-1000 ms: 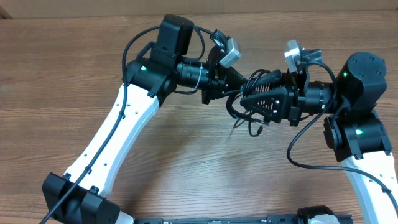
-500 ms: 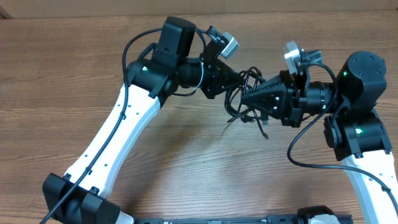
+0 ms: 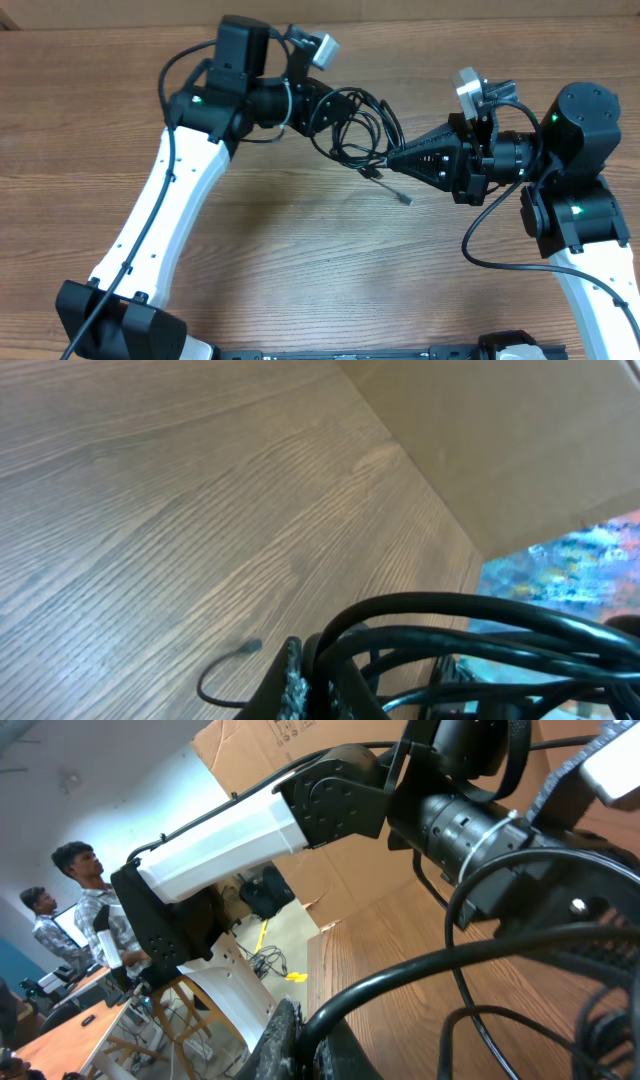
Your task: Untangle cables
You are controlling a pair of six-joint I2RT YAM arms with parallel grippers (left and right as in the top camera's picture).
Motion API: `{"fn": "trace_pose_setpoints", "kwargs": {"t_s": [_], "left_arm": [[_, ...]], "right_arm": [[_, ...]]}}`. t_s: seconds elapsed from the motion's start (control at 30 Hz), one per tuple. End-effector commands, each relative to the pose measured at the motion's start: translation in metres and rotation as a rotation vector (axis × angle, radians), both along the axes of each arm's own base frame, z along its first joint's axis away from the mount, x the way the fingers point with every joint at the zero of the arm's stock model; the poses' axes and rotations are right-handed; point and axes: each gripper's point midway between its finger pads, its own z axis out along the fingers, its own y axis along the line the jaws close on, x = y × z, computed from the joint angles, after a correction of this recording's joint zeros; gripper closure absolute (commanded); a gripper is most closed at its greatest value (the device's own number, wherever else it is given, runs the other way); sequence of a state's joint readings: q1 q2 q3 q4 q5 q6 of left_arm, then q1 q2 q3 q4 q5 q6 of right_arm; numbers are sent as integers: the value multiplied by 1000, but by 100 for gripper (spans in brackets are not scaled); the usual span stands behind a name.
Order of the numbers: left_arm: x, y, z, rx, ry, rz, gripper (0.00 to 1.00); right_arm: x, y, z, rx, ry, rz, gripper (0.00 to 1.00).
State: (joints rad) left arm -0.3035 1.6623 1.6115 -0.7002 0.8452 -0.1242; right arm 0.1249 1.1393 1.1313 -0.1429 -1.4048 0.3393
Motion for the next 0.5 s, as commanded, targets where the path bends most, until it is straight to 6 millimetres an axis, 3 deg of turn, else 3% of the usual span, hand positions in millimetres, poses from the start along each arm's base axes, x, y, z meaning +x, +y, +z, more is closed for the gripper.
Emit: {"fn": "trace_pose_setpoints", "kwargs": {"t_s": [0.0,0.3,0.47], "left_arm": [[22,30,6,6,7,120,96],[39,64,6,-2,27,215,96],[42,74,8,-25,58,248,96]], "right_arm": [[-21,0,12,12,-47,88,96],[-21,0,12,12,-47,88,96],[-21,0,12,12,-48,87,96]]}}
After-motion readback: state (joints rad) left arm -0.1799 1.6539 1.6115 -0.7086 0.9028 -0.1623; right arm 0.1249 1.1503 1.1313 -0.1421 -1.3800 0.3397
